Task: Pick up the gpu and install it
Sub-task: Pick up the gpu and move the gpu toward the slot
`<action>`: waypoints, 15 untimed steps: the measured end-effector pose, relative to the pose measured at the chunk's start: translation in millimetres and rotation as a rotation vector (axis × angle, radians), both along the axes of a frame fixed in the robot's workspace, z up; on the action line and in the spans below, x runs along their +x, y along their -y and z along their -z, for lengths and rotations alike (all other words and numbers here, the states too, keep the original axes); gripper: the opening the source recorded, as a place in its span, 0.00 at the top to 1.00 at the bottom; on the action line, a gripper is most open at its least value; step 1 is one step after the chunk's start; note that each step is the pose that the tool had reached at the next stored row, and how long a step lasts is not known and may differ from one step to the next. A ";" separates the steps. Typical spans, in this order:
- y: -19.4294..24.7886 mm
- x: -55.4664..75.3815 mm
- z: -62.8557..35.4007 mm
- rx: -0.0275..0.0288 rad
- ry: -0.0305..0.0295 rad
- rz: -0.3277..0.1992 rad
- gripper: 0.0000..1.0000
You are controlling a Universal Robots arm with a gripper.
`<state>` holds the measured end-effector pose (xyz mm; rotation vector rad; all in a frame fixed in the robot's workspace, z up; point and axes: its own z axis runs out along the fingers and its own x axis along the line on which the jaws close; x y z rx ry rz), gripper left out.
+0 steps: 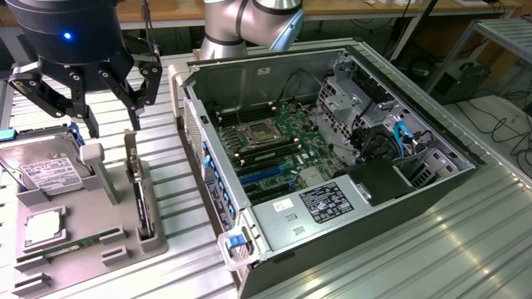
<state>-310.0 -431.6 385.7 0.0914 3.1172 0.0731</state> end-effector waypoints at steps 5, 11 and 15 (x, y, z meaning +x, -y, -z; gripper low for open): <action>0.2 0.0 1.9 -0.0013 0.0002 0.000 0.46; 0.7 0.1 6.7 -0.0013 0.0001 0.000 0.46; 2.1 0.1 11.1 -0.0014 0.0001 0.000 0.46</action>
